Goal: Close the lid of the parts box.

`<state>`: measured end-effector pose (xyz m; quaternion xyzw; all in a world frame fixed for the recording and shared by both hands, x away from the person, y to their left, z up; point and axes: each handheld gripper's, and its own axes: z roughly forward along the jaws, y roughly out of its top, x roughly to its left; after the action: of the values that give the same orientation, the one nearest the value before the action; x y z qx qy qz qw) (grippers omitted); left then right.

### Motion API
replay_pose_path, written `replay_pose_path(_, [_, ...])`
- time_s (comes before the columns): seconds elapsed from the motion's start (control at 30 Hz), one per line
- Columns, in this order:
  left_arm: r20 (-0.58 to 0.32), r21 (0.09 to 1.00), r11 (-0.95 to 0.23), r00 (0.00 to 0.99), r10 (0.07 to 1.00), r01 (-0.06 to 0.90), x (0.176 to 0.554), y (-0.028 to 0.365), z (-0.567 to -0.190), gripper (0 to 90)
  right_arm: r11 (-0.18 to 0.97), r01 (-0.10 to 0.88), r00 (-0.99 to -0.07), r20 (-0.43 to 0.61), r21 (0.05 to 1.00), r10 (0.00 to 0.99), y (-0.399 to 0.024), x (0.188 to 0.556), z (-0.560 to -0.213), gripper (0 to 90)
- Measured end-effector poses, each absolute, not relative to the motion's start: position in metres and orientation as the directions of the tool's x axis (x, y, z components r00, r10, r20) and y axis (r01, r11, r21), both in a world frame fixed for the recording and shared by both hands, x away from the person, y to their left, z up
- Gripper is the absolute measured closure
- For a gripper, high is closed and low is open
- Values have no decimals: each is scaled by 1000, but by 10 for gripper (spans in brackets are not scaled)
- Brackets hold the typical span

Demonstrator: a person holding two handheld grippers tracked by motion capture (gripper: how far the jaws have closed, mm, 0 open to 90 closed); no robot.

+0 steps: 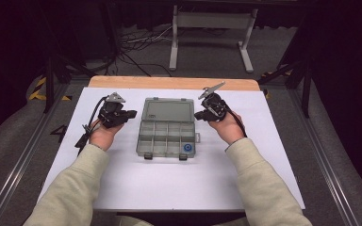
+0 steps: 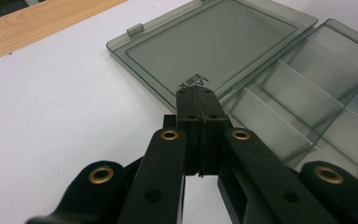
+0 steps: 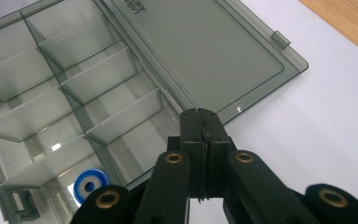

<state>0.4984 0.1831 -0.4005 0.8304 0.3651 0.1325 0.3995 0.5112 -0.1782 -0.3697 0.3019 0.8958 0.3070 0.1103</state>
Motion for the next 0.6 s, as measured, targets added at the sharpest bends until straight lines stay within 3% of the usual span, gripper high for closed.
replay_pose_path(0.6, [-74,715,-431,672,736,550,520,181,-416,895,623,517,-768,-4,587,641,-178,529,-386,900])
